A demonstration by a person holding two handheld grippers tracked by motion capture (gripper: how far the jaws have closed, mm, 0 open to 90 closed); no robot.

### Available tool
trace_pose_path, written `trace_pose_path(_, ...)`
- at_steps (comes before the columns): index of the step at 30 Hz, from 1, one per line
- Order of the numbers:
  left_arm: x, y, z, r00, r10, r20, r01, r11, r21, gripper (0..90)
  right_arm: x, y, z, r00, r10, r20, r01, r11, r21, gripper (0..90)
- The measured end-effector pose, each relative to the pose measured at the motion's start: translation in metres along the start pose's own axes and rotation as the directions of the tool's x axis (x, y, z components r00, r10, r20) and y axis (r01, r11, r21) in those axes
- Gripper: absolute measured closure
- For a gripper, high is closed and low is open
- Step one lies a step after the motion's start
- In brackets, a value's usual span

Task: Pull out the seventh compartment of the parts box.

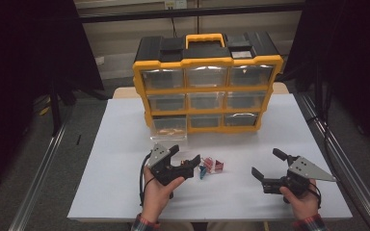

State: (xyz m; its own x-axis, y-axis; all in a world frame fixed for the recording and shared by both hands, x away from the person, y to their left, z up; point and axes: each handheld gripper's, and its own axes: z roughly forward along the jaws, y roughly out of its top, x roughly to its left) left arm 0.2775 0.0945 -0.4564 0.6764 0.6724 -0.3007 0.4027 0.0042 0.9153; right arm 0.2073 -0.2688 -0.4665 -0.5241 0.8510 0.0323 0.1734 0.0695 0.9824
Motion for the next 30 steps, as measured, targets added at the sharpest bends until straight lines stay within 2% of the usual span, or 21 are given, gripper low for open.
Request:
trace_pose_path(1, 0.0, 0.0, 0.001, 0.9997, 0.005, 0.024, -0.005, 1.0, 0.007, 8.6, 0.0, 0.0, 0.0, 1.0, -0.002, 0.001, 0.002, 1.0, -0.001, 0.1)
trace_pose_path(2, -0.001, 0.0, 0.002, 0.9998, 0.011, 0.015, -0.012, 0.9997, 0.02, 8.6, 0.0, 0.0, 0.0, 1.0, -0.002, 0.0, 0.002, 1.0, 0.0, 0.1)
trace_pose_path(4, -0.001, 0.0, 0.003, 0.9988, 0.031, 0.038, -0.032, 0.9991, 0.028, 8.6, 0.0, 0.0, 0.0, 1.0, 0.0, 0.002, 0.0, 1.0, 0.0, 0.1)
trace_pose_path(5, -0.004, 0.001, 0.003, 0.9995, 0.022, 0.021, -0.022, 0.9994, 0.027, 8.6, 0.0, 0.0, 0.0, 1.0, -0.002, 0.002, 0.002, 1.0, -0.001, 0.1)
trace_pose_path(6, -0.003, 0.002, 0.002, 0.9987, 0.028, 0.043, -0.03, 0.9988, 0.039, 8.6, 0.0, 0.0, 0.0, 1.0, -0.002, 0.002, 0.002, 1.0, -0.001, 0.1)
trace_pose_path(8, -0.004, 0.002, 0.004, 0.997, 0.024, 0.074, -0.026, 0.9992, 0.031, 8.5, 0.0, 0.0, 0.001, 1.0, -0.003, 0.003, 0.003, 1.0, 0.0, 0.1)
trace_pose_path(9, -0.007, 0.003, 0.004, 0.9986, 0.032, 0.042, -0.034, 0.9985, 0.042, 8.5, 0.0, 0.0, 0.001, 1.0, -0.003, 0.003, 0.003, 1.0, 0.0, 0.0)
trace_pose_path(10, -0.008, 0.003, 0.004, 0.9981, 0.036, 0.05, -0.039, 0.998, 0.05, 8.5, 0.0, 0.001, 0.001, 1.0, -0.001, 0.004, 0.001, 1.0, 0.0, 0.1)
trace_pose_path(11, -0.006, 0.004, 0.004, 0.9953, 0.044, 0.086, -0.049, 0.9969, 0.061, 8.5, 0.0, 0.0, 0.001, 1.0, -0.004, 0.003, 0.004, 1.0, -0.001, 0.1)
trace_pose_path(13, -0.008, 0.005, 0.006, 0.9938, 0.031, 0.107, -0.038, 0.9975, 0.06, 8.5, 0.001, 0.0, 0.001, 1.0, -0.007, 0.0, 0.007, 1.0, 0.008, 0.0)
trace_pose_path(14, -0.009, 0.005, 0.005, 0.9942, 0.028, 0.104, -0.036, 0.996, 0.082, 8.5, 0.001, 0.0, 0.001, 1.0, -0.008, 0.003, 0.008, 1.0, 0.007, 0.0)
trace_pose_path(15, -0.009, 0.005, 0.006, 0.9937, 0.014, 0.111, -0.021, 0.9977, 0.065, 8.5, 0.001, 0.0, 0.001, 1.0, -0.006, 0.001, 0.006, 1.0, 0.006, 0.0)
trace_pose_path(17, -0.009, 0.004, 0.008, 0.9921, 0.006, 0.125, -0.014, 0.9977, 0.067, 8.5, 0.001, 0.0, 0.001, 1.0, -0.005, -0.001, 0.005, 1.0, 0.003, 0.0)
trace_pose_path(20, -0.011, 0.005, 0.009, 0.9908, 0.025, 0.133, -0.036, 0.9962, 0.079, 8.5, 0.0, 0.0, 0.0, 1.0, 0.0, 0.005, 0.0, 1.0, 0.004, 0.0)
trace_pose_path(21, -0.01, 0.005, 0.011, 0.9874, 0.037, 0.154, -0.049, 0.9956, 0.08, 8.3, -0.001, 0.0, 0.0, 1.0, 0.0, 0.005, 0.0, 1.0, 0.001, 0.0)
trace_pose_path(26, -0.013, 0.007, 0.013, 0.9822, 0.058, 0.179, -0.077, 0.9918, 0.101, 8.5, -0.001, 0.0, 0.0, 1.0, -0.001, 0.009, 0.001, 1.0, 0.004, 0.0)
trace_pose_path(27, -0.016, 0.007, 0.013, 0.9884, 0.066, 0.137, -0.081, 0.9909, 0.108, 8.6, -0.001, 0.0, 0.001, 1.0, -0.003, 0.007, 0.003, 1.0, 0.003, 0.0)
trace_pose_path(28, -0.014, 0.007, 0.013, 0.9823, 0.062, 0.177, -0.082, 0.9906, 0.11, 8.8, -0.001, 0.0, 0.001, 0.9999, -0.008, 0.008, 0.008, 1.0, 0.006, 0.0)
trace_pose_path(30, -0.014, 0.007, 0.014, 0.9819, 0.062, 0.179, -0.086, 0.988, 0.128, 9.3, -0.001, 0.0, 0.002, 0.9999, -0.009, 0.008, 0.009, 1.0, 0.006, 0.0)
